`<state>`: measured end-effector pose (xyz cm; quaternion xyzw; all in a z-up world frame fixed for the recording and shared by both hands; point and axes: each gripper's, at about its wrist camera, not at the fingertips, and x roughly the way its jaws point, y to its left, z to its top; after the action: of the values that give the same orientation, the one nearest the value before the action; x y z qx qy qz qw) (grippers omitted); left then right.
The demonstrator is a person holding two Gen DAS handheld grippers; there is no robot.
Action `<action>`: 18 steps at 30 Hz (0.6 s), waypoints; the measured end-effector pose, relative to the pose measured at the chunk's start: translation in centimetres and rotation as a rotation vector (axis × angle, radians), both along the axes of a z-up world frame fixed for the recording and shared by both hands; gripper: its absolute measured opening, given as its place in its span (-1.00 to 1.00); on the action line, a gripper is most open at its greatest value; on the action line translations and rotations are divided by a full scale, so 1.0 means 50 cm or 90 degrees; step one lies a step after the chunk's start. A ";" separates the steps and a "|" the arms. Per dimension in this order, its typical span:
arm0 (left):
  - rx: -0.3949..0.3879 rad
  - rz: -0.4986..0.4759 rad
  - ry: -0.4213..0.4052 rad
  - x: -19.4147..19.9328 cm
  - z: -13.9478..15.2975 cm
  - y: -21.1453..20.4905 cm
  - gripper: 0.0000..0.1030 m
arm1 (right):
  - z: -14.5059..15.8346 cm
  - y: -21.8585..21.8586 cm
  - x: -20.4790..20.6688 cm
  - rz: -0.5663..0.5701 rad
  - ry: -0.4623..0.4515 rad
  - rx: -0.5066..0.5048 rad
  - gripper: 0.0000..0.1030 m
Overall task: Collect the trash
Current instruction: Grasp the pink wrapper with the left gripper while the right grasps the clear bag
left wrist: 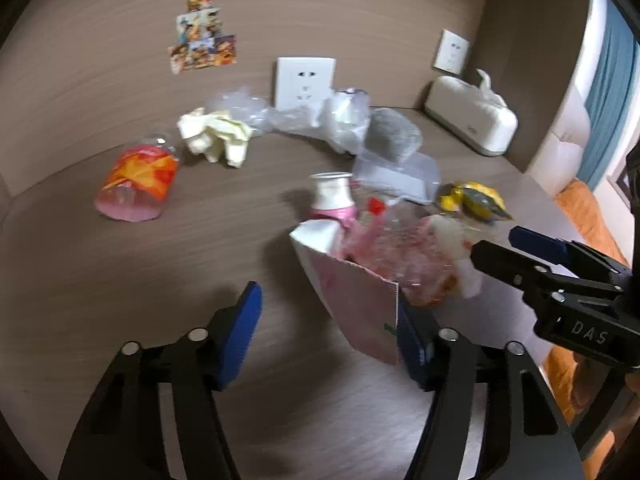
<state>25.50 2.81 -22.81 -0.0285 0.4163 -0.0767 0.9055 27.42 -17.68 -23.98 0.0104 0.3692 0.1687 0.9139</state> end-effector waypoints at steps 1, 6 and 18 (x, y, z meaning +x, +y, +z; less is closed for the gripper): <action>-0.002 -0.002 0.000 0.000 -0.001 0.004 0.03 | -0.003 0.004 0.002 0.001 0.002 -0.002 0.34; 0.017 -0.005 -0.012 0.004 -0.003 0.024 -0.28 | -0.020 0.020 0.009 0.003 0.016 0.001 0.22; 0.006 -0.047 0.002 0.038 -0.011 0.047 -0.90 | -0.037 0.048 0.020 -0.006 0.013 -0.015 -0.32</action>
<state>27.42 5.16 -23.36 -0.0090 0.4191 -0.1079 0.9015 28.40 -15.30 -25.83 0.0031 0.3801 0.1599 0.9110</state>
